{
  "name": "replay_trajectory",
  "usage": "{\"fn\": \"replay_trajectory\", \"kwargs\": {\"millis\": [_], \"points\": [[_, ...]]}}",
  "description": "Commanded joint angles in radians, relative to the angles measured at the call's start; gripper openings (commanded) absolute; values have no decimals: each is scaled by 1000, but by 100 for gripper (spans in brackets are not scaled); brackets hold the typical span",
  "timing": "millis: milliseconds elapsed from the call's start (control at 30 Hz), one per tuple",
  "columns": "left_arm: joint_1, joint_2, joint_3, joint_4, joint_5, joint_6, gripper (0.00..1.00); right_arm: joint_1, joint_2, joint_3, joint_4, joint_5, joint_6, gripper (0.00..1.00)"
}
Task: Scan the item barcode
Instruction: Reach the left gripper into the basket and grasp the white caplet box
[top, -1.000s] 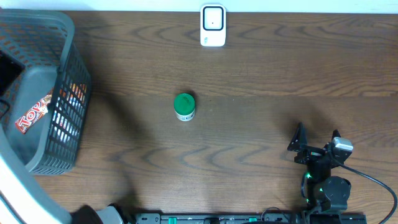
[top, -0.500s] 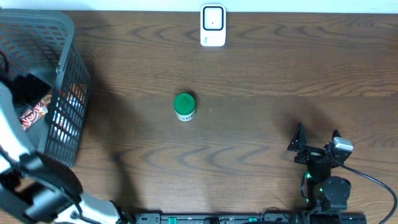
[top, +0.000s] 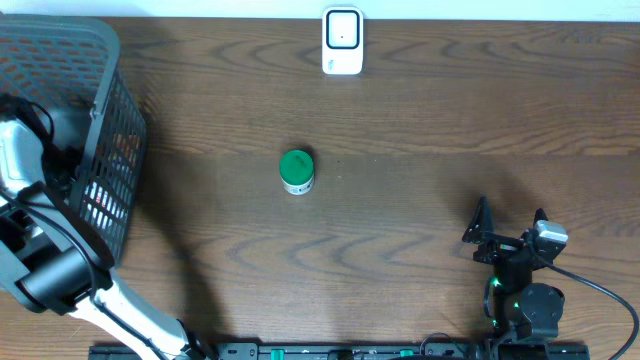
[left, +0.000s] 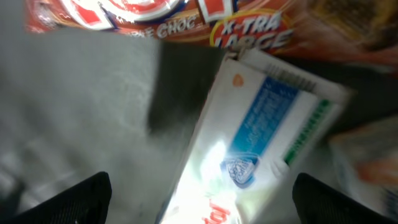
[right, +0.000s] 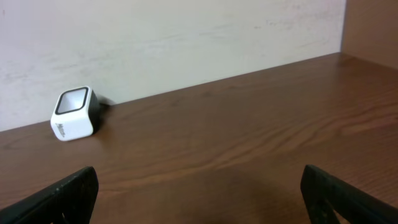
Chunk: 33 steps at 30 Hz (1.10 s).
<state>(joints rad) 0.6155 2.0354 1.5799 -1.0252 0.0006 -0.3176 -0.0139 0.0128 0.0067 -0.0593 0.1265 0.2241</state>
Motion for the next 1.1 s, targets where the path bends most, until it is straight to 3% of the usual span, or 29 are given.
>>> {"fn": "replay_trajectory", "kwargs": {"millis": [0, 233, 500, 667, 833, 1067], "points": [[6, 5, -43, 28, -9, -5, 93, -5, -3, -1, -4, -1, 7, 99], [6, 5, -106, 90, -9, -5, 93, -5, -3, -1, -4, -1, 7, 99], [6, 5, -145, 122, -9, -5, 57, -5, -3, -1, -4, -1, 7, 99], [6, 3, -135, 106, -7, -5, 47, -5, -3, -1, -4, -1, 7, 99], [8, -41, -40, 33, 25, -5, 45, -5, -3, -1, -4, -1, 7, 99], [33, -220, 224, -113, 27, -43, 45, -5, -3, -1, -4, -1, 7, 99]]}}
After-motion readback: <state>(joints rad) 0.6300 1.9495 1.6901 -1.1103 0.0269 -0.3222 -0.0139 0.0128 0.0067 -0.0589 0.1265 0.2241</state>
